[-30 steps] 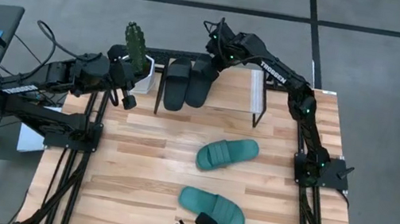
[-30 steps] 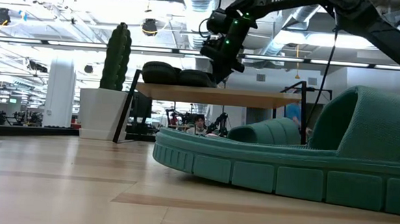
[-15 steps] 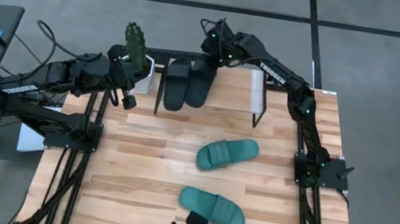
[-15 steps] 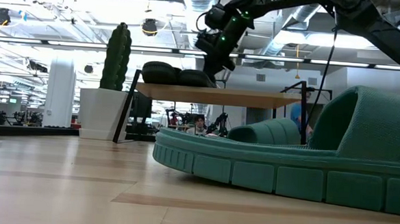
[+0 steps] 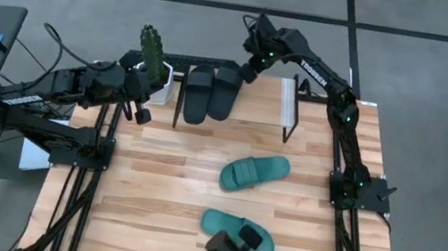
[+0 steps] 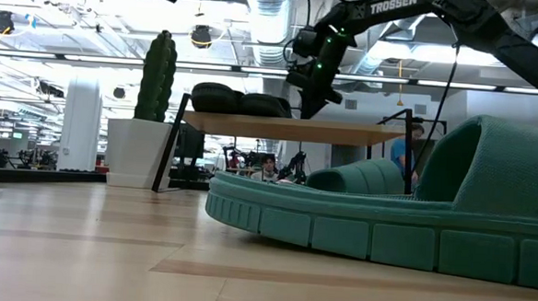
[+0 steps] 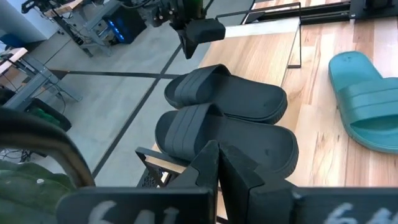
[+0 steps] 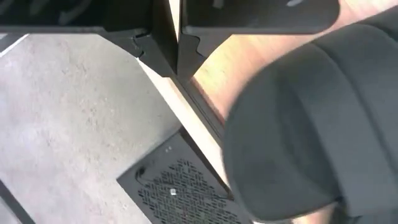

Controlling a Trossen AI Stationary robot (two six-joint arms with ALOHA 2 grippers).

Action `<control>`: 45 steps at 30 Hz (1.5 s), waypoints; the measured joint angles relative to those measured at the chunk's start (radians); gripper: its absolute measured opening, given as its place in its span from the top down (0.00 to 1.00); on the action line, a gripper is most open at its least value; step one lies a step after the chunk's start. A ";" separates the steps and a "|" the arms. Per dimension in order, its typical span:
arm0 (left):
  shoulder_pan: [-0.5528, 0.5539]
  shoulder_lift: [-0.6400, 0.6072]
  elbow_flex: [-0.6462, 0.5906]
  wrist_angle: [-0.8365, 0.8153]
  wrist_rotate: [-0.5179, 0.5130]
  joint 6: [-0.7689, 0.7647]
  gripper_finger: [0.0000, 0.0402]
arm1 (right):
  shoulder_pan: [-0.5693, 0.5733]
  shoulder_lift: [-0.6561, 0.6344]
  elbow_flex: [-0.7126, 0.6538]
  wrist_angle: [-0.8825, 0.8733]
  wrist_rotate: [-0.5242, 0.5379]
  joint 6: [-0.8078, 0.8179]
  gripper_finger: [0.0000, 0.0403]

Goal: Pick and place slides into the shelf
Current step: Put the black slide on the shelf

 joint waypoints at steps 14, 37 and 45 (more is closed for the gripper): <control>0.000 0.000 0.000 0.001 0.000 -0.029 1.00 | 0.012 0.000 0.000 -0.040 -0.035 0.065 1.00; 0.000 0.000 0.000 0.001 0.000 -0.036 1.00 | 0.029 0.002 -0.100 0.094 -0.029 0.068 1.00; 0.000 0.000 0.000 0.001 0.000 -0.036 1.00 | 0.035 0.002 -0.100 0.140 -0.097 0.059 1.00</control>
